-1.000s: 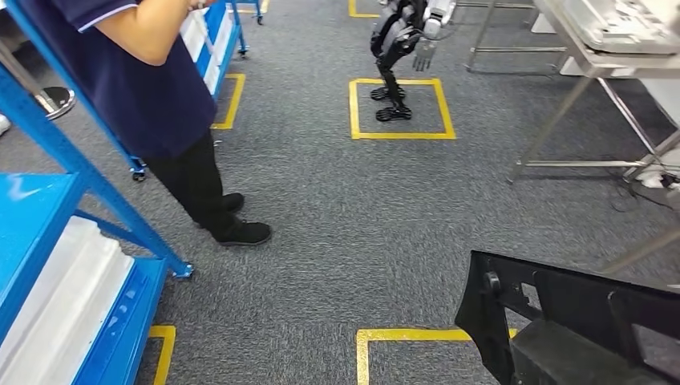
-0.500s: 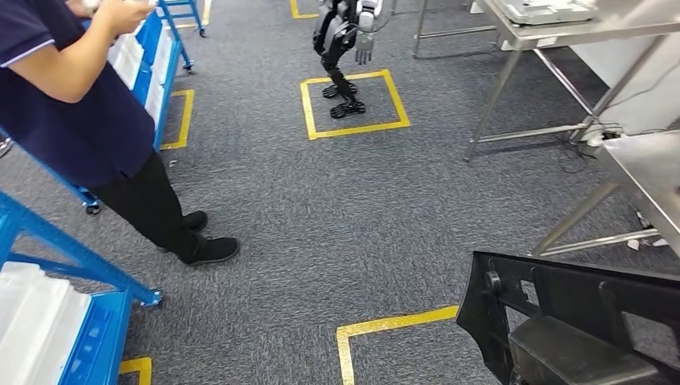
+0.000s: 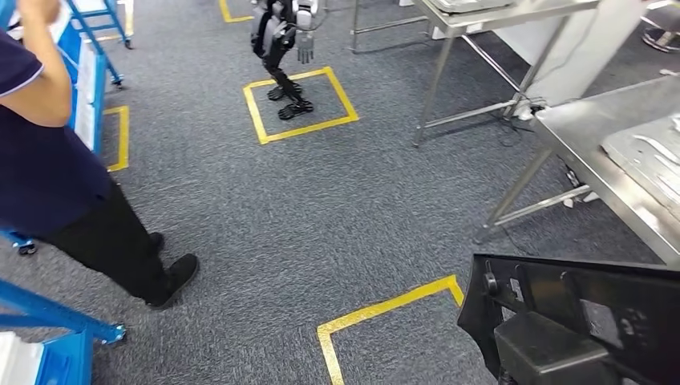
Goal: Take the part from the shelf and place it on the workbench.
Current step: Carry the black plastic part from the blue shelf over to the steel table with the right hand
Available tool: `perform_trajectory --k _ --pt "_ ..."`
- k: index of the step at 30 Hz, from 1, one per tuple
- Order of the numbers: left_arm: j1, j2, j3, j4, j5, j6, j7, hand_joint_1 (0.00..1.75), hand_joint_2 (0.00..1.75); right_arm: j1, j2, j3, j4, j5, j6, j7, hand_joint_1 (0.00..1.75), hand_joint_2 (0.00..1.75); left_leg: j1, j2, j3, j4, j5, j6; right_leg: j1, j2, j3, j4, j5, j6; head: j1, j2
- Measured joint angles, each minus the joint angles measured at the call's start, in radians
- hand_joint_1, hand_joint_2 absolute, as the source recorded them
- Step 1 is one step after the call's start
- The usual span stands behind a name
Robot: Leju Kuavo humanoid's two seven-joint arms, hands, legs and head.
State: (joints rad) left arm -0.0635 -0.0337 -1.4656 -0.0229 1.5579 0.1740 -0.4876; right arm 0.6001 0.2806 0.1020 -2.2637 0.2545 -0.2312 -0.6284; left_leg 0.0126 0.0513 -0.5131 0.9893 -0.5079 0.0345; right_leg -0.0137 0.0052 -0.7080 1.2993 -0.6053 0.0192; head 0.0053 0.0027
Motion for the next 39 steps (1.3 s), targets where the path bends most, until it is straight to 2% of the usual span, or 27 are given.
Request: perform_trajectory --k 2,4,5,6,7,8,10,12,13,14,15,16,17,19,21,23,24,25,27,29,30,31,32,34,36,38,39 --pt "-0.001 -0.003 0.000 0.000 0.000 0.001 0.001 0.00 0.00 0.000 -0.001 0.003 0.003 0.010 -0.009 0.006 1.75 1.75 0.000 0.024 0.007 0.000 -0.005 -0.005 -0.002 -0.022 0.063 -0.110 0.063 0.000 0.000 0.000" --pt "-0.001 -0.006 0.000 0.000 0.000 0.001 0.003 0.00 0.00 0.000 -0.001 0.007 0.003 0.020 -0.020 0.014 1.75 1.75 -0.005 0.043 0.014 0.003 -0.014 -0.015 0.004 -0.061 0.131 -0.235 0.104 -0.006 0.000 0.000" --pt "-0.001 -0.008 0.000 0.000 0.000 0.002 0.005 0.00 0.00 0.001 -0.001 0.009 0.003 0.024 -0.026 0.016 1.75 1.75 -0.007 0.052 0.017 0.004 -0.017 -0.020 0.008 -0.072 0.145 -0.263 0.108 -0.010 0.000 0.000" --pt "-0.002 -0.009 0.000 0.000 0.000 0.003 0.008 0.00 0.00 0.003 -0.001 0.010 0.003 0.027 -0.032 0.018 1.75 1.75 -0.009 0.061 0.020 0.004 -0.020 -0.025 0.011 -0.071 0.146 -0.270 0.104 -0.014 -0.001 0.000" --pt "-0.003 -0.010 0.000 0.000 -0.001 0.003 0.011 0.00 0.00 0.006 -0.002 0.011 0.003 0.030 -0.038 0.020 1.75 1.75 -0.009 0.070 0.024 0.004 -0.022 -0.030 0.012 -0.059 0.144 -0.271 0.106 -0.020 -0.001 0.000" --pt "-0.005 -0.012 0.000 0.000 -0.001 0.004 0.014 0.00 0.00 0.010 -0.002 0.012 0.002 0.034 -0.043 0.021 1.75 1.75 -0.006 0.067 0.027 0.007 -0.027 -0.036 0.011 -0.048 0.144 -0.273 0.107 -0.026 -0.001 0.000" --pt "-0.007 -0.015 -0.001 0.000 -0.002 0.004 0.018 0.00 0.00 0.016 -0.002 0.014 0.000 0.044 -0.052 0.025 1.75 1.75 -0.001 0.022 0.012 0.049 -0.060 -0.045 0.007 -0.027 0.145 -0.279 0.112 -0.038 -0.001 0.000" --pt "-0.003 -0.016 -0.001 0.000 -0.002 0.003 0.020 0.00 0.00 0.018 -0.002 0.016 -0.001 0.054 -0.058 0.029 1.75 1.75 0.001 -0.030 -0.041 0.165 -0.123 -0.049 0.005 -0.006 0.146 -0.280 0.114 -0.046 -0.001 0.000" --pt "0.000 -0.017 -0.002 0.000 -0.002 0.003 0.020 0.00 0.00 0.020 -0.002 0.017 -0.001 0.057 -0.059 0.030 1.75 1.75 0.001 -0.039 -0.075 0.233 -0.149 -0.050 0.006 0.007 0.145 -0.279 0.114 -0.048 -0.001 0.000" --pt "0.003 -0.018 -0.002 0.000 -0.003 0.002 0.021 0.00 0.00 0.022 -0.002 0.017 -0.001 0.061 -0.060 0.031 1.75 1.75 0.001 -0.042 -0.100 0.280 -0.159 -0.050 0.008 0.021 0.145 -0.278 0.114 -0.049 -0.001 0.000" --pt "0.005 -0.019 -0.003 0.000 -0.003 0.002 0.021 0.00 0.00 0.025 -0.002 0.017 -0.001 0.067 -0.062 0.033 1.75 1.75 0.001 -0.043 -0.112 0.293 -0.148 -0.048 0.009 0.036 0.146 -0.277 0.113 -0.049 -0.001 0.000" --pt "0.006 -0.019 -0.004 0.000 -0.005 0.001 0.021 0.00 0.00 0.028 -0.002 0.018 -0.001 0.073 -0.065 0.034 1.75 1.75 0.001 -0.047 -0.105 0.266 -0.118 -0.046 0.010 0.051 0.147 -0.275 0.112 -0.049 -0.001 0.000" --pt "0.006 -0.019 -0.006 0.000 -0.007 0.001 0.022 0.00 0.00 0.030 -0.002 0.018 -0.002 0.081 -0.069 0.036 1.75 1.75 0.001 -0.056 -0.083 0.207 -0.076 -0.042 0.010 0.066 0.149 -0.274 0.112 -0.049 -0.001 0.000" --pt "0.007 -0.019 -0.008 0.000 -0.011 0.001 0.026 0.00 0.00 0.034 -0.002 0.020 -0.004 0.093 -0.076 0.037 1.75 1.75 0.001 -0.102 -0.034 0.079 -0.017 -0.033 0.010 0.092 0.149 -0.270 0.111 -0.045 -0.001 0.000" --pt "0.007 -0.019 -0.011 0.000 -0.016 0.001 0.032 0.00 0.00 0.038 -0.001 0.021 -0.007 0.106 -0.085 0.040 1.75 1.75 -0.001 -0.129 -0.014 0.027 -0.009 -0.027 0.007 0.114 0.142 -0.269 0.114 -0.033 -0.001 0.000" --pt "0.005 -0.020 -0.016 0.000 -0.026 -0.001 0.037 0.00 0.00 0.045 -0.001 0.022 -0.012 0.123 -0.099 0.043 1.75 1.75 -0.001 -0.111 -0.010 0.018 -0.005 -0.020 0.005 0.130 0.135 -0.271 0.118 -0.018 -0.001 0.000" --pt "0.005 -0.021 -0.019 0.001 -0.030 -0.001 0.039 0.00 0.00 0.049 0.000 0.022 -0.015 0.133 -0.107 0.045 1.75 1.75 0.001 -0.100 -0.008 0.013 -0.001 -0.014 0.006 0.116 0.132 -0.265 0.113 -0.013 -0.001 0.000" --pt "0.006 -0.022 -0.022 0.001 -0.035 -0.002 0.039 0.00 0.00 0.052 0.000 0.023 -0.018 0.143 -0.115 0.046 1.75 1.75 0.004 -0.086 -0.005 0.007 0.003 -0.008 0.008 0.090 0.122 -0.243 0.098 -0.008 0.000 0.000" --pt "0.012 -0.024 -0.028 0.002 -0.041 -0.002 0.040 0.00 0.00 0.054 0.001 0.022 -0.020 0.157 -0.128 0.049 1.75 1.75 0.004 -0.056 -0.004 0.000 0.006 0.001 0.009 0.026 0.074 -0.143 0.036 0.000 0.001 0.000" --pt "0.018 -0.024 -0.032 0.003 -0.045 -0.002 0.040 0.00 0.00 0.056 0.001 0.022 -0.021 0.166 -0.138 0.051 1.75 1.75 0.002 -0.024 -0.005 0.000 0.004 0.003 0.004 0.005 0.016 -0.023 -0.015 0.007 0.001 0.000" --pt "0.020 -0.024 -0.034 0.003 -0.048 -0.002 0.040 0.00 0.00 0.057 0.001 0.022 -0.021 0.170 -0.143 0.053 1.75 1.75 0.002 -0.009 -0.005 0.001 0.003 0.003 0.001 0.002 0.006 0.000 -0.015 0.010 0.001 0.000" --pt "0.021 -0.024 -0.036 0.003 -0.050 -0.002 0.040 0.00 0.00 0.060 0.001 0.022 -0.021 0.174 -0.148 0.054 1.75 1.75 0.002 0.005 -0.003 0.001 0.001 0.001 -0.001 -0.003 0.016 -0.016 0.003 0.012 0.001 0.000" --pt "0.020 -0.024 -0.039 0.003 -0.053 -0.002 0.040 0.00 0.00 0.062 0.001 0.022 -0.021 0.177 -0.154 0.056 1.75 1.75 0.002 0.017 0.000 0.001 -0.002 -0.001 -0.002 -0.012 0.046 -0.071 0.035 0.013 0.001 0.000" --pt "0.021 -0.025 -0.045 0.003 -0.059 -0.002 0.039 0.00 0.00 0.068 0.001 0.021 -0.021 0.184 -0.163 0.060 1.75 1.75 -0.001 0.038 0.008 0.003 -0.009 -0.010 0.001 -0.059 0.124 -0.210 0.089 0.007 0.001 0.000" --pt "0.022 -0.025 -0.051 0.003 -0.066 0.000 0.040 0.00 0.00 0.074 0.002 0.019 -0.022 0.190 -0.169 0.064 1.75 1.75 -0.005 0.055 0.017 0.005 -0.017 -0.020 0.008 -0.085 0.160 -0.276 0.102 -0.004 0.000 0.000" --pt "0.023 -0.025 -0.056 0.003 -0.070 0.001 0.043 0.00 0.00 0.081 0.003 0.016 -0.023 0.198 -0.171 0.069 1.75 1.75 -0.006 0.072 0.025 0.004 -0.022 -0.031 0.010 -0.063 0.158 -0.278 0.103 -0.016 0.000 0.000" --pt "0.023 -0.025 -0.058 0.003 -0.072 0.001 0.045 0.00 0.00 0.085 0.004 0.015 -0.024 0.201 -0.171 0.071 1.75 1.75 -0.004 0.063 0.028 0.009 -0.028 -0.037 0.008 -0.052 0.158 -0.282 0.105 -0.022 0.000 0.000"
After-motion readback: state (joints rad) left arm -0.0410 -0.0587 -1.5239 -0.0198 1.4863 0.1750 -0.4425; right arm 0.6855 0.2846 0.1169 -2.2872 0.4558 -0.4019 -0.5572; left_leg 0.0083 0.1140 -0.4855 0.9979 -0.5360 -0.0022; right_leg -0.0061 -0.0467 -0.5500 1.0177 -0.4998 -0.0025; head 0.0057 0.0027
